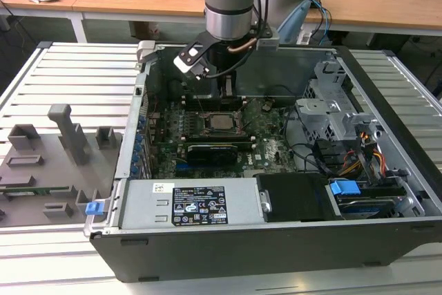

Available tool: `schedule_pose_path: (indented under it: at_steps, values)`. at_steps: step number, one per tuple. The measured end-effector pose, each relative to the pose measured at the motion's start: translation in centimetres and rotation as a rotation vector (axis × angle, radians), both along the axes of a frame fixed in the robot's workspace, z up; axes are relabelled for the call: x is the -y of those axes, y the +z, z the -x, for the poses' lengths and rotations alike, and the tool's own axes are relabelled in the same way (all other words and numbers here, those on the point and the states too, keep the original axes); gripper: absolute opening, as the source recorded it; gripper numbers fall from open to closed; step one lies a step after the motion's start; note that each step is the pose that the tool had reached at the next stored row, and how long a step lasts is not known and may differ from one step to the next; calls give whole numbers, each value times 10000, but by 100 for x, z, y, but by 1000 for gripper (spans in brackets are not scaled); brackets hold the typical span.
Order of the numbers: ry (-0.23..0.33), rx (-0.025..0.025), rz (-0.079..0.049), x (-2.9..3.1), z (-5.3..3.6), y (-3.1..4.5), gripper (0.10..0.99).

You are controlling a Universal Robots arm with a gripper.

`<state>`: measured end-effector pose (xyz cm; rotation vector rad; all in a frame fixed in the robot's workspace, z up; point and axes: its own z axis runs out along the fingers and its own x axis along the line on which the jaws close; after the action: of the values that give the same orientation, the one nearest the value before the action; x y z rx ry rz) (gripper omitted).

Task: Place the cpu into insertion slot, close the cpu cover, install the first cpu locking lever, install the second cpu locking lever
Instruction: 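Close the cpu cover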

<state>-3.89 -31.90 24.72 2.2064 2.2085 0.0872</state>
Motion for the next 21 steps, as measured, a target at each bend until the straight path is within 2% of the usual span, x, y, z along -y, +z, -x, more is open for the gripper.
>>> schedule_pose_path:
  at_steps: [11, 21]
  values:
    - [0, -1, 6, -3, 0, 31, 106]
    - [0, 0, 16, -13, 0, 122, 106]
